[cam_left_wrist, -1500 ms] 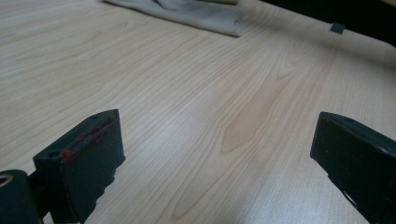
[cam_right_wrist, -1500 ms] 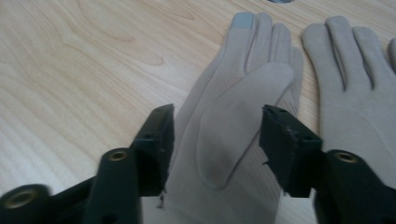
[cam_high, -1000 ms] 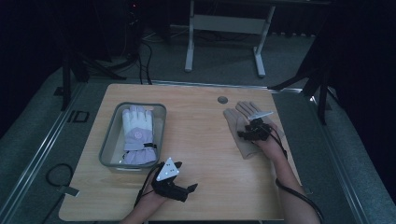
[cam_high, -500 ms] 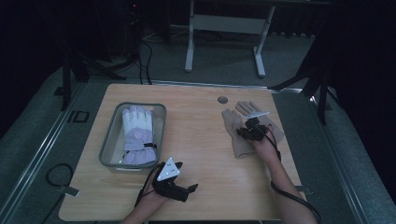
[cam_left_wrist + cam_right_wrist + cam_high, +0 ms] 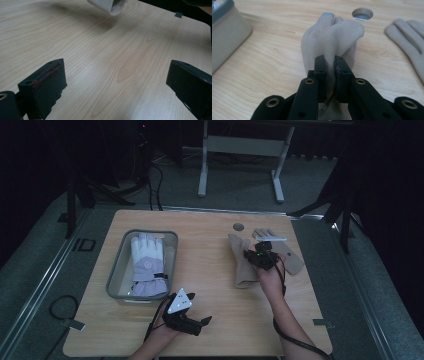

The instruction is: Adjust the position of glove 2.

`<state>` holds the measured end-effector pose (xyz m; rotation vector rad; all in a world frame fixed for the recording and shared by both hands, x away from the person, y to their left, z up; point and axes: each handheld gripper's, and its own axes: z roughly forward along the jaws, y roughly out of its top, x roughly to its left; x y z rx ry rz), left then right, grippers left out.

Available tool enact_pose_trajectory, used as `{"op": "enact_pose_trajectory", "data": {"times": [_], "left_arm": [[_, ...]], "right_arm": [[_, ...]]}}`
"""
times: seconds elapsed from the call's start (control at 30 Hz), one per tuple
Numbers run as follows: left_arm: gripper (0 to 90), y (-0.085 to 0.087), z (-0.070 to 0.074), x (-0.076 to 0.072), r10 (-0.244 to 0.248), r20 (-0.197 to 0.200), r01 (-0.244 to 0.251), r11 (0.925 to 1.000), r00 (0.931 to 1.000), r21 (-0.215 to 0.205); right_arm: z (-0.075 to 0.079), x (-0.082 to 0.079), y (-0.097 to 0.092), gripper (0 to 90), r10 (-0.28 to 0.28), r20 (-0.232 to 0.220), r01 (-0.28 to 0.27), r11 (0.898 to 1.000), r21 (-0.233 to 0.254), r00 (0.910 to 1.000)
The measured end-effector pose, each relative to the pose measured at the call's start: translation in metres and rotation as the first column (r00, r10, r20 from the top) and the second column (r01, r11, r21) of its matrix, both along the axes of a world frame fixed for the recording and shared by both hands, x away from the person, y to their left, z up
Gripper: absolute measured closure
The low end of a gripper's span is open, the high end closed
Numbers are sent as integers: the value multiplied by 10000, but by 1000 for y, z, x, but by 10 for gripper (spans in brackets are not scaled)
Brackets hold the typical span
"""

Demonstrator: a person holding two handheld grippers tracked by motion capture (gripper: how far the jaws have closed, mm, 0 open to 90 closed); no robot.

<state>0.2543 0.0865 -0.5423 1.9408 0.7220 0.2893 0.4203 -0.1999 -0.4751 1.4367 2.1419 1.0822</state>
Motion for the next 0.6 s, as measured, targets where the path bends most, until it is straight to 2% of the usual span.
{"op": "enact_pose_trajectory", "data": {"times": [0.13, 0.23, 0.37, 0.53, 0.6], "left_arm": [[28, 0, 1, 0, -28, 45, 28, 10000, 10000, -12], [28, 0, 1, 0, -23, 102, 23, 10000, 9999, -19], [28, 0, 1, -1, 22, 127, -22, 10000, 9999, -41], [28, 0, 0, -1, 42, 129, -41, 10000, 9999, -63], [28, 0, 0, -1, 19, 126, -18, 10000, 9999, -36]], "right_arm": [[11, -10, 11, 823, -276, 121, 276, 9996, -46, 9995], [10, -19, 18, 823, -535, 189, 533, 9985, 126, 9984], [-6, -26, 30, 822, -709, -76, 711, 9973, 187, 9975], [-33, -31, 40, 821, -850, -821, 884, 9953, 391, 9930], [-41, -34, 44, 820, -877, -888, 899, 9957, 210, 9922]]}}
